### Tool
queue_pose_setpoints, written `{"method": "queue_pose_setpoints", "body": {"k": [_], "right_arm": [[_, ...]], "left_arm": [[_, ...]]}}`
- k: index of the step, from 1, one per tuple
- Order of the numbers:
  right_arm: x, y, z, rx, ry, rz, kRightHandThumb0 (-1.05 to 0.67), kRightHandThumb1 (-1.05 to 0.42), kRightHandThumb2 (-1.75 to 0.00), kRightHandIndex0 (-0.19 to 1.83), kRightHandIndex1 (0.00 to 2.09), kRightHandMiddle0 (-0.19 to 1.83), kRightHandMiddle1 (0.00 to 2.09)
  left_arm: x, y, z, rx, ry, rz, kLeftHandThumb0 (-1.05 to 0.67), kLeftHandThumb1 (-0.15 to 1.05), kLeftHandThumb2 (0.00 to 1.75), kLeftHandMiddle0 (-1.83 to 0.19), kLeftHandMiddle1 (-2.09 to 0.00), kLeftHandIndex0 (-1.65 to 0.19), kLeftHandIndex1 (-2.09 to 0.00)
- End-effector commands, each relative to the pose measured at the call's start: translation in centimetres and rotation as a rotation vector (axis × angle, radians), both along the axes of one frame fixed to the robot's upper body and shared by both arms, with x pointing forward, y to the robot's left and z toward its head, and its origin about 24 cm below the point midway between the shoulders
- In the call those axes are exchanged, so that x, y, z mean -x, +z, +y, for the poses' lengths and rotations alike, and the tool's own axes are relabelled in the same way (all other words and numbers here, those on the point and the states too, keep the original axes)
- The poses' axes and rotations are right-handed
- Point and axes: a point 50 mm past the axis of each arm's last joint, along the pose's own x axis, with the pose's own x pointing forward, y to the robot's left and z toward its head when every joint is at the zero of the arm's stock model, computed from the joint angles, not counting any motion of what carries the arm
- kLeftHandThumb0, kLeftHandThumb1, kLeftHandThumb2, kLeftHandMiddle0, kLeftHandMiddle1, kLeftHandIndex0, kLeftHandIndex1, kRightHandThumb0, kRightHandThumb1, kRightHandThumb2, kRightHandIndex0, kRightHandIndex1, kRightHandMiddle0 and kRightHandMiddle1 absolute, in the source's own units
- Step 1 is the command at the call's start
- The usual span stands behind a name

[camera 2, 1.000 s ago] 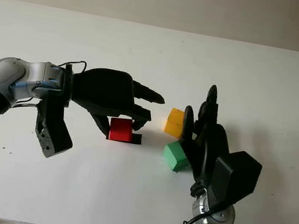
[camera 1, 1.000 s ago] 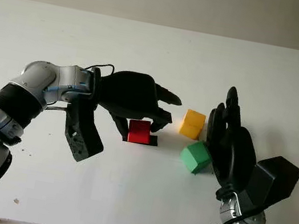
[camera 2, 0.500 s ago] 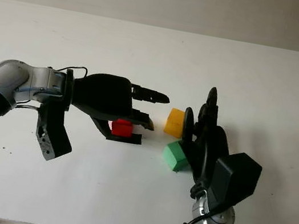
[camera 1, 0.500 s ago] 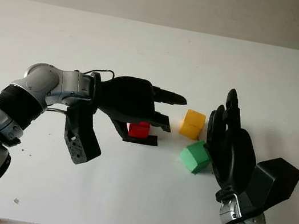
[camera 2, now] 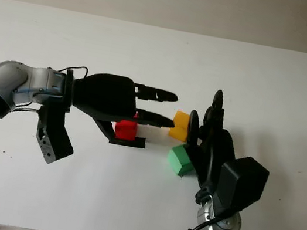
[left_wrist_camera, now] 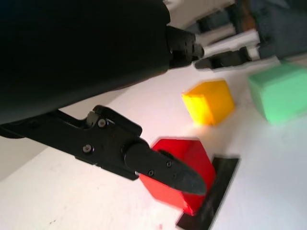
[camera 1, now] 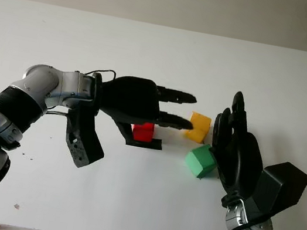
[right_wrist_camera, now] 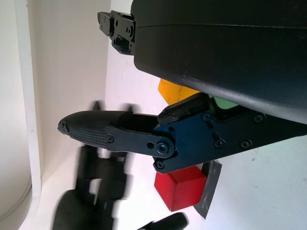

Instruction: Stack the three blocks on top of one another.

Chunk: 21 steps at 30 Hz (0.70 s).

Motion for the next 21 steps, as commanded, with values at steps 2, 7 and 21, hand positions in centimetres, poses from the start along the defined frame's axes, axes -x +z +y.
{"method": "queue_pose_setpoints", "body": {"k": [2, 7, 21], "right_arm": [[0.1, 0.4, 0.0, 0.004, 0.002, -0.017, -0.74, -1.05, -0.57, -0.19, 0.0, -0.19, 0.0], [0.1, 0.4, -0.1, 0.009, 0.001, -0.017, -0.74, -1.05, -0.58, -0.19, 0.0, -0.19, 0.0], [-0.9, 2.0, -1.8, 0.07, -0.008, -0.09, -0.74, -1.05, -0.56, -0.19, 0.0, -0.19, 0.0]], "left_arm": [[-0.5, 2.2, 1.8, 0.098, 0.106, 0.042, -0.81, 0.93, 0.06, 0.19, -0.02, 0.18, -0.01], [-0.6, 4.3, 4.4, 0.316, 0.235, 0.198, -0.86, 0.91, 0.05, 0.19, -0.01, 0.19, 0.0], [0.3, -0.7, 9.2, 1.205, 0.428, 0.713, -0.84, 1.05, 0.59, 0.19, 0.0, 0.19, -0.01]]}}
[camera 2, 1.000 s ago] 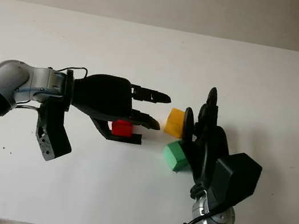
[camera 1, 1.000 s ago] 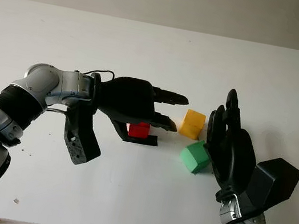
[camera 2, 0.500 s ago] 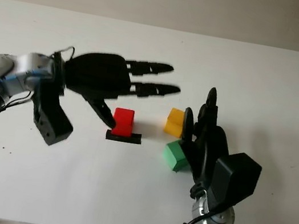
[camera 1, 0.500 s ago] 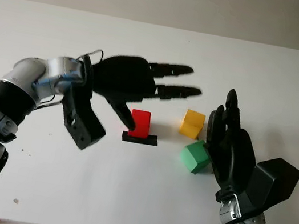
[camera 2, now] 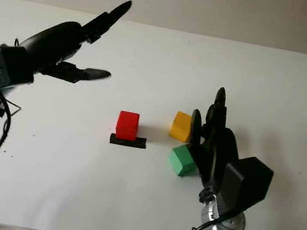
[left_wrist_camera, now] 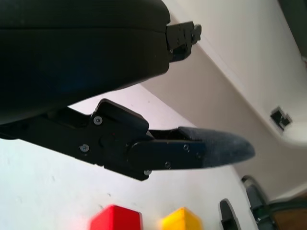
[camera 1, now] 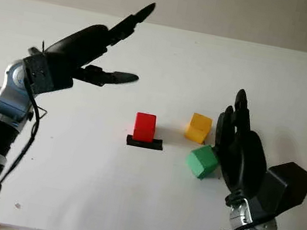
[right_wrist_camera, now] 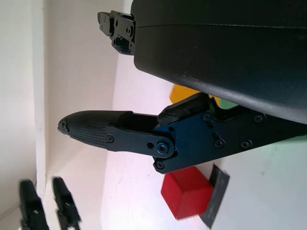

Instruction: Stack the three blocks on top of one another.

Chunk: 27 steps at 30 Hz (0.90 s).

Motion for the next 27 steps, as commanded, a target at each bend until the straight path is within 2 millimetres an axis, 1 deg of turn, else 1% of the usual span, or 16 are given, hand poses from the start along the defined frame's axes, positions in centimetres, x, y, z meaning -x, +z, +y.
{"method": "queue_pose_setpoints", "body": {"k": [1, 4, 7, 10, 13, 16, 20, 24, 25, 27], "right_arm": [[-0.5, 1.0, -0.6, 0.038, -0.006, -0.046, -0.73, -1.05, -0.56, -0.19, 0.0, -0.19, 0.0], [-1.0, 1.9, -1.4, 0.086, 0.004, -0.076, -0.69, -1.05, -0.57, -0.19, 0.0, -0.19, 0.0], [-1.8, 3.0, -2.2, 0.146, -0.003, -0.083, -0.7, -1.05, -0.55, -0.19, 0.0, -0.19, 0.0], [-2.6, 4.3, -2.8, 0.192, 0.007, -0.109, -0.67, -1.05, -0.54, -0.19, 0.0, -0.19, 0.0], [-3.4, 5.2, -3.3, 0.264, -0.001, -0.124, -0.69, -1.05, -0.52, -0.19, 0.0, -0.19, 0.0], [-4.1, 6.0, -3.8, 0.394, -0.002, -0.115, -0.73, -1.05, -0.53, -0.19, 0.0, -0.18, 0.02], [-4.8, 7.1, -4.3, 0.473, 0.029, -0.128, -0.74, -1.05, -0.49, -0.18, 0.02, -0.18, 0.03], [-5.5, 7.8, -5.0, 0.533, 0.066, -0.139, -0.72, -1.05, -0.35, -0.17, 0.03, -0.17, 0.05], [-5.7, 8.1, -5.3, 0.563, 0.078, -0.148, -0.7, -1.05, -0.27, -0.15, 0.04, -0.13, 0.06], [-5.9, 8.6, -5.7, 0.684, 0.103, -0.176, -0.67, -1.03, -0.15, -0.12, 0.06, -0.06, 0.1]], "left_arm": [[0.6, -0.8, 0.4, 0.117, 0.036, 0.023, -0.83, 1.05, 0.58, 0.19, 0.0, 0.19, -0.01], [1.7, -2.8, 0.7, 0.257, 0.063, 0.09, -0.82, 1.05, 0.56, 0.19, 0.0, 0.19, 0.0], [2.6, -4.6, 0.8, 0.407, 0.085, 0.155, -0.79, 1.05, 0.56, 0.19, 0.0, 0.19, 0.0], [3.6, -6.0, 1.0, 0.489, 0.141, 0.183, -0.78, 1.05, 0.61, 0.19, -0.01, 0.19, 0.0], [4.1, -6.5, 1.0, 0.494, 0.174, 0.182, -0.79, 1.05, 0.63, 0.19, 0.0, 0.19, 0.0], [4.5, -6.6, 1.1, 0.488, 0.189, 0.185, -0.8, 1.05, 0.62, 0.19, 0.0, 0.19, 0.0], [4.7, -6.8, 1.1, 0.48, 0.192, 0.206, -0.79, 1.05, 0.62, 0.19, 0.0, 0.19, 0.0], [4.7, -6.9, 1.0, 0.477, 0.2, 0.222, -0.76, 1.05, 0.65, 0.19, 0.0, 0.19, 0.0], [4.7, -6.9, 1.0, 0.482, 0.203, 0.225, -0.76, 1.05, 0.65, 0.19, 0.0, 0.19, 0.0], [4.7, -6.9, 0.9, 0.489, 0.205, 0.226, -0.75, 1.05, 0.65, 0.19, 0.0, 0.19, 0.0]]}}
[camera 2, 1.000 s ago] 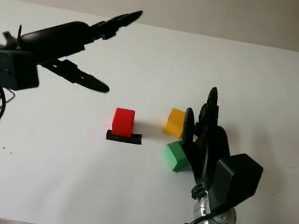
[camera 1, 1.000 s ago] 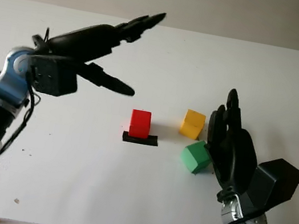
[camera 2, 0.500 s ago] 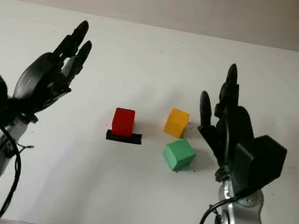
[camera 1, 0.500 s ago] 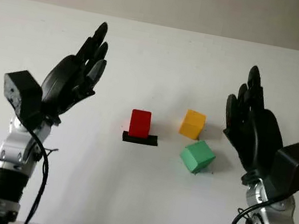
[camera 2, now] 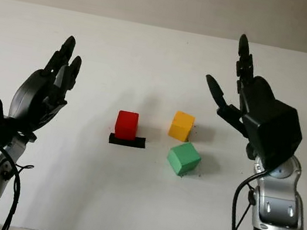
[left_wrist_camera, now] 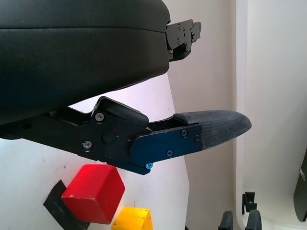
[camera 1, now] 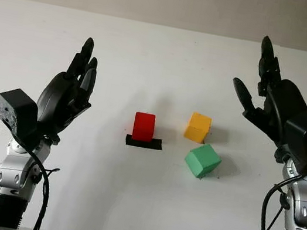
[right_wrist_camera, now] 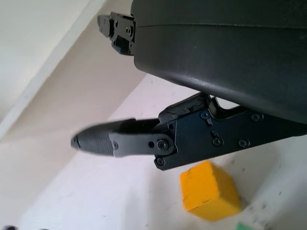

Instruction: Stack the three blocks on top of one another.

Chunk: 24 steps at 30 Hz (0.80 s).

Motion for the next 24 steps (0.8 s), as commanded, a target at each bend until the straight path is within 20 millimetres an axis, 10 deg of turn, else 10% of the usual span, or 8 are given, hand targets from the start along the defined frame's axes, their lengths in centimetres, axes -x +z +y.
{"method": "queue_pose_setpoints", "body": {"k": [1, 11, 24], "right_arm": [[-0.3, 1.4, -0.3, 0.146, 0.029, -0.051, -0.65, -0.98, -0.09, -0.1, 0.07, -0.01, 0.12], [-2.1, 4.5, -0.8, 0.922, 0.202, -0.148, -0.44, -0.78, -0.04, 0.0, 0.09, 0.28, 0.19], [-3.8, 4.5, 0.4, 1.254, 0.465, -0.247, -0.32, -0.8, -0.06, 0.1, 0.08, 0.38, 0.15]], "left_arm": [[0.2, 0.2, 0.0, 0.003, 0.005, -0.01, -0.75, 1.05, 0.65, 0.19, 0.0, 0.19, 0.0], [-0.1, 0.3, -0.1, 0.003, 0.004, 0.0, -0.74, 1.05, 0.65, 0.19, 0.0, 0.19, 0.0], [-0.3, 0.0, -0.1, -0.015, 0.01, -0.013, -0.76, 1.05, 0.62, 0.19, 0.0, 0.19, 0.0]]}}
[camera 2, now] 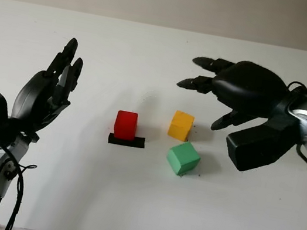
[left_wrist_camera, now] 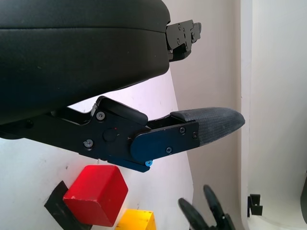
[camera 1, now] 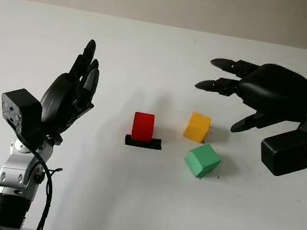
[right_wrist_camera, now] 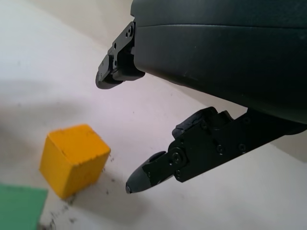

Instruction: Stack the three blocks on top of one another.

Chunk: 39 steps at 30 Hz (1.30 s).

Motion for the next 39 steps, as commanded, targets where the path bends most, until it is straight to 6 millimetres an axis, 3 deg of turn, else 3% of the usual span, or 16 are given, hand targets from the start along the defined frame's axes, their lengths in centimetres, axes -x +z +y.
{"method": "queue_pose_setpoints", "body": {"k": [1, 17, 39], "right_arm": [[-0.3, 1.1, 0.0, 0.027, 0.025, -0.033, -0.32, -0.8, -0.06, 0.1, 0.08, 0.38, 0.15], [-1.5, -0.7, 1.6, 0.033, 0.129, -0.079, -0.39, -0.85, -0.06, 0.1, 0.06, 0.4, 0.11], [-1.4, -3.6, 1.5, 0.045, 0.124, 0.021, -0.4, -0.85, -0.05, 0.09, 0.05, 0.43, 0.1]], "left_arm": [[-0.2, 0.4, 0.0, -0.005, 0.002, -0.02, -0.76, 1.05, 0.61, 0.19, 0.0, 0.19, 0.0], [0.2, -0.3, -0.3, -0.014, 0.023, -0.014, -0.75, 1.05, 0.61, 0.19, -0.02, 0.19, 0.0], [0.7, -0.5, -0.2, -0.049, 0.009, -0.019, -0.73, 1.05, 0.64, 0.19, -0.02, 0.19, 0.0]]}}
